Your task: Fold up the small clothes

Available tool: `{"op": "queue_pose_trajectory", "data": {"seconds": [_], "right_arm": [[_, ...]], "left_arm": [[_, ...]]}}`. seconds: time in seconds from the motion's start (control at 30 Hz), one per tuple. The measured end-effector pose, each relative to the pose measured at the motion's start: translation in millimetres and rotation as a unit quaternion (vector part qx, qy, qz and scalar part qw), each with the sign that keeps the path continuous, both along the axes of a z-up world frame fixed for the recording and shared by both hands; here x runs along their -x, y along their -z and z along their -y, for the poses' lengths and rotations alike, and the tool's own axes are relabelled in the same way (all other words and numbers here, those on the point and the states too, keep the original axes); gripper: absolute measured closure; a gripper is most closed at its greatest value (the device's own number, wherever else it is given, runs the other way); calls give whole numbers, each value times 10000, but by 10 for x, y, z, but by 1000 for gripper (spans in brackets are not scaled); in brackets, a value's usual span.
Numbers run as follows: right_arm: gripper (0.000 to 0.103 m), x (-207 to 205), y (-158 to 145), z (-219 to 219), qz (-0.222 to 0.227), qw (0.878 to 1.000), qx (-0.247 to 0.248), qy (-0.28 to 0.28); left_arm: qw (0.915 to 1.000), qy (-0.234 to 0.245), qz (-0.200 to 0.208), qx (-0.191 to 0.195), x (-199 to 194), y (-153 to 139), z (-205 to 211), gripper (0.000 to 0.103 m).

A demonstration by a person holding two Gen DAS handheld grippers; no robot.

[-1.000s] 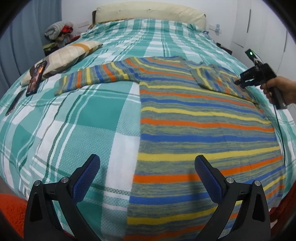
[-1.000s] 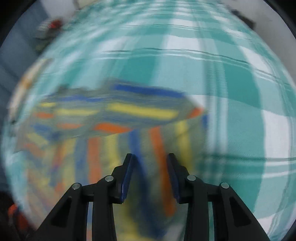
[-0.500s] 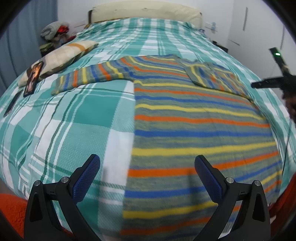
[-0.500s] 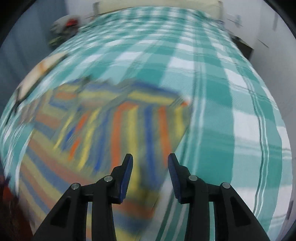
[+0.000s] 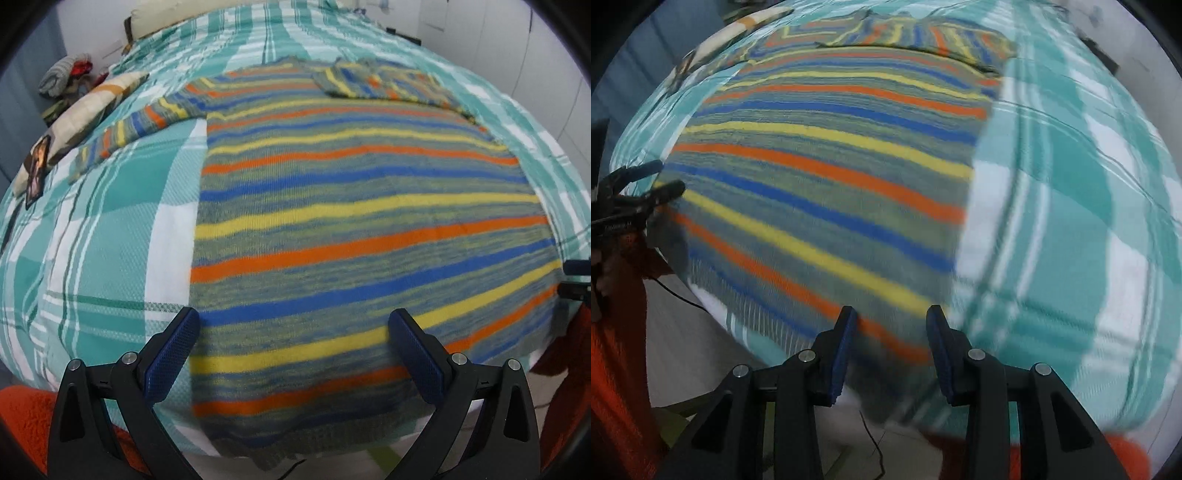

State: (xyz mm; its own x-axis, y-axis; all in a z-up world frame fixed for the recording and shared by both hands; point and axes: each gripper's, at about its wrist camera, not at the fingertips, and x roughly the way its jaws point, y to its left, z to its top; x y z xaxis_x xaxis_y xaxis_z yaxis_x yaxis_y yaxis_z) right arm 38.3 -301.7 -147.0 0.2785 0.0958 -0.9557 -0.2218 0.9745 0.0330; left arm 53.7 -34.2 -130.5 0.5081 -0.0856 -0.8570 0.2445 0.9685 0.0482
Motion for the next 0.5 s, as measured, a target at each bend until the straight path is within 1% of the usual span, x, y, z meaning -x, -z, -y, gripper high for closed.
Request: {"op": "queue_pose_trajectory", "data": {"seconds": [0.07,0.1,0.13,0.17,0.23,0.33,0.37,0.43,0.5], "right_arm": [[61,75,-189,64,357,9987,-71,345],[52,94,-272,93,539,9971,-158,512],[37,97,-370,131,767,9939,-256,751],[32,83,-473,159,1020,9889,-371,1012],[30,85,-635,125,1514,9790,-572,1237],[30,20,-721,-85,1811,9770,-449,1038],[28,8,-717,-152,1865,9767,-410,981],[18,6,-673,-251,1902,9771,-374,877],[12,12,-588,-305,1857,9778,-424,868]], "left_arm": [[9999,-51,127,64,5,-59,-17,1],[9998,-88,173,105,4,-81,-30,1],[9996,-127,205,136,6,-99,-44,1],[9995,-168,228,169,5,-116,-62,1],[9992,-230,243,224,2,-140,-99,1],[9990,-305,232,241,-12,-147,-152,1],[9989,-330,229,256,-10,-150,-170,1],[9986,-378,237,289,-9,-159,-203,1],[9984,-408,256,290,-15,-165,-219,1]]}}
